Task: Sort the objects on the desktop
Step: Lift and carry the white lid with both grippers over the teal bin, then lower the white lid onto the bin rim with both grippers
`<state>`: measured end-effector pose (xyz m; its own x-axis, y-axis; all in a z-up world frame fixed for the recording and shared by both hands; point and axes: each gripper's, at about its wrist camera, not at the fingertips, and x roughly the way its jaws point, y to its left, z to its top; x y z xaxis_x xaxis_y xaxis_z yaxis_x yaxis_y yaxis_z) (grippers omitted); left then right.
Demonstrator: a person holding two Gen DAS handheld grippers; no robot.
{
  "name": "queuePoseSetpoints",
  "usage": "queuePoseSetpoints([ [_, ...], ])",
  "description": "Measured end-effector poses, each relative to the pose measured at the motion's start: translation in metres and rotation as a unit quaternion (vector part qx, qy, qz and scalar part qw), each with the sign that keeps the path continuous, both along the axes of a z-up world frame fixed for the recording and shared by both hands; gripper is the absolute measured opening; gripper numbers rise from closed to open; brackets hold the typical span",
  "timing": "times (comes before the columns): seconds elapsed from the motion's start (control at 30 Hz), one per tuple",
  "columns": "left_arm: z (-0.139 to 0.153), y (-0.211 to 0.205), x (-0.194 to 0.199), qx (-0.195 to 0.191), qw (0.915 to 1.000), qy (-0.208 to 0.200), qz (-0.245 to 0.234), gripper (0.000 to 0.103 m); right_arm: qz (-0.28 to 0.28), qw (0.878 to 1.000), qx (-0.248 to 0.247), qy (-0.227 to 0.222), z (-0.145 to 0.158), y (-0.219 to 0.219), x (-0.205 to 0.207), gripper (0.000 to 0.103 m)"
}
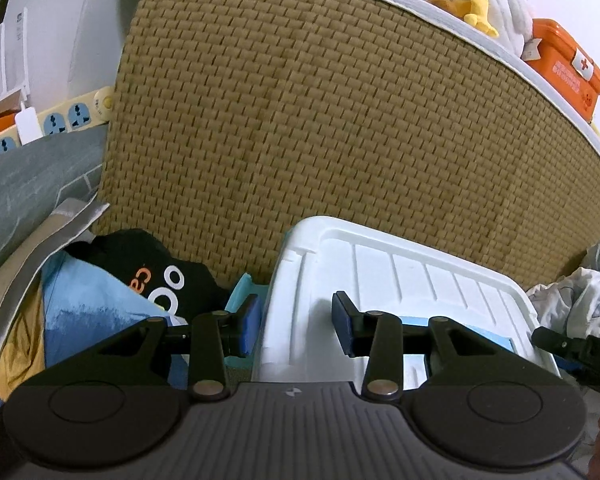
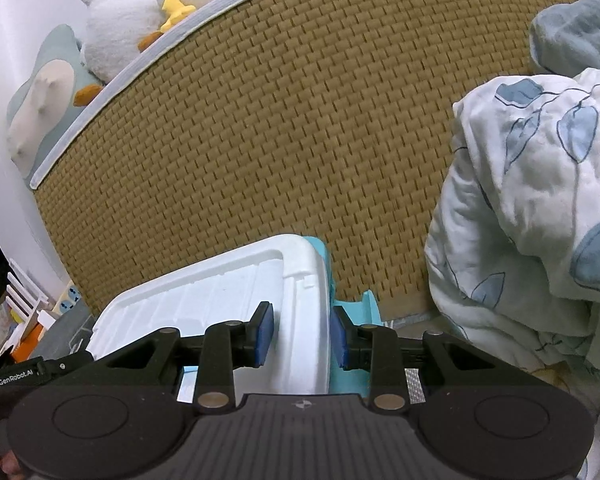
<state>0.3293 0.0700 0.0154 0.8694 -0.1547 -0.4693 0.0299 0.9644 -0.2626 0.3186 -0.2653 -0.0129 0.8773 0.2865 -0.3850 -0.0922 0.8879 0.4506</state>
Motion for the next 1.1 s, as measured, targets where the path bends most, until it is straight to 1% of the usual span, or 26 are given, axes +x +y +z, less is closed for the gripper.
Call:
queuePoseSetpoints([
  [0.3,-0.002,0.002,0.014,-0.007,1.0,0.001,0.002,0.042,-0.001,1.0,0.0,-0.003,0.001,0.0,0.013,0.034],
  [0.57,-0.002,0.001,0.02,-0.002,1.0,-0.002,-0.001,0.042,-0.002,1.0,0.001,-0.005,0.001,0.0,0.023,0.034],
  [0.67,-0.003,0.002,0.021,-0.002,1.0,-0.004,-0.003,0.043,-0.003,1.0,0.004,-0.005,0.001,-0.001,0.026,0.034],
  [0.87,-0.001,0.007,0.011,0.012,0.9997,-0.017,0.013,0.044,0.0,1.0,-0.002,-0.008,0.002,0.001,0.026,0.038],
  [0.93,0.0,0.008,0.007,0.016,0.9995,-0.022,0.019,0.052,-0.004,1.0,-0.006,-0.01,0.003,0.001,0.025,0.04],
  [0.97,0.0,0.009,0.006,0.019,0.9993,-0.024,0.021,0.057,-0.006,1.0,-0.009,-0.011,0.003,0.001,0.024,0.045],
  [1.0,0.0,0.01,0.004,0.021,0.9991,-0.026,0.024,0.06,-0.008,1.0,-0.011,-0.013,0.004,0.001,0.023,0.047],
  [1.07,0.001,0.011,0.001,0.026,0.9988,-0.031,0.03,0.063,-0.02,0.999,-0.04,-0.025,0.006,0.003,0.019,0.054],
  [1.1,0.001,0.012,-0.001,0.028,0.9985,-0.033,0.032,0.067,-0.025,0.998,-0.044,-0.031,0.006,0.003,0.017,0.056],
])
